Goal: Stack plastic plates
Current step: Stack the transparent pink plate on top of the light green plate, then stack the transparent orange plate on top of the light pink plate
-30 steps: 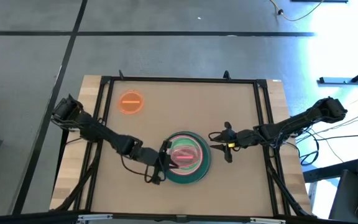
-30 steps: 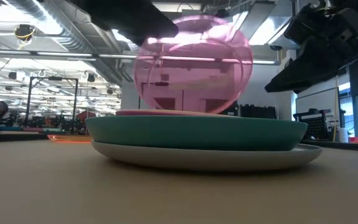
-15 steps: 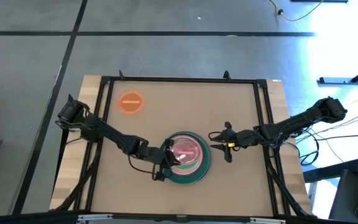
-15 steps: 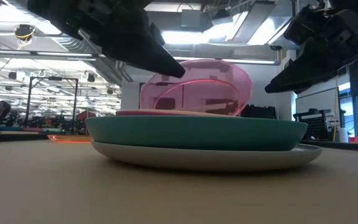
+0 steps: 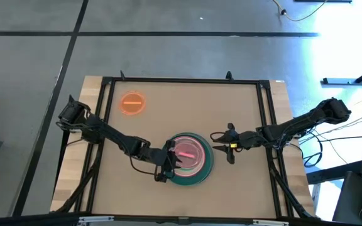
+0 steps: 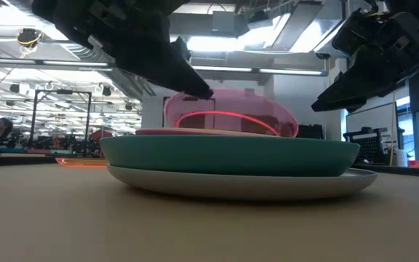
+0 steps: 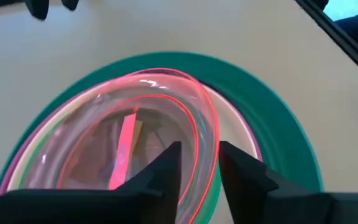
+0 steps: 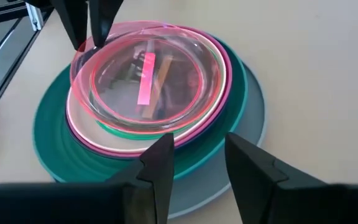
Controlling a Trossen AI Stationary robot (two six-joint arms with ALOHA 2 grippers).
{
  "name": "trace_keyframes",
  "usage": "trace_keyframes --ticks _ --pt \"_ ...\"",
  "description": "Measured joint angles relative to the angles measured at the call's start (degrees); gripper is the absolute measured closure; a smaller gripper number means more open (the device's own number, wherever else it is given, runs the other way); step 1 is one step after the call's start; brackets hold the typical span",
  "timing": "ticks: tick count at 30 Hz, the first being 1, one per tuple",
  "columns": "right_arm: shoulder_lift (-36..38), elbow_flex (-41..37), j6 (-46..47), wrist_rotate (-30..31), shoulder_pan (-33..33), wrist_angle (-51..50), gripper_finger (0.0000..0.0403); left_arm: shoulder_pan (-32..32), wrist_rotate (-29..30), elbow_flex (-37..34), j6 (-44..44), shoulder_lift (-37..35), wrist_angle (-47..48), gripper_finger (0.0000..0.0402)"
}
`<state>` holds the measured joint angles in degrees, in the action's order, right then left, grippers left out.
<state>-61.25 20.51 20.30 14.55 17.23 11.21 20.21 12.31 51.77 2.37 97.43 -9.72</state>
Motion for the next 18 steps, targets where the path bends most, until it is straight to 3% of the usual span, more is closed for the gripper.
trace_keyframes --ticks 9,14,18 --pt "0.0 0.0 0.82 -0.02 0.0 -0.97 0.0269 -1.1 -7.48 -0.07 4.47 -3.09 4.49 0.0281" --pt "0.0 0.0 0.89 0.0 0.0 -1.08 0.0269 -1.31 -7.2 -0.07 5.05 -7.28 9.61 0.0282" --pt "0.0 0.0 0.89 0.0 0.04 -1.13 0.0269 -1.36 -1.61 -0.07 5.95 -10.63 15.99 0.0282"
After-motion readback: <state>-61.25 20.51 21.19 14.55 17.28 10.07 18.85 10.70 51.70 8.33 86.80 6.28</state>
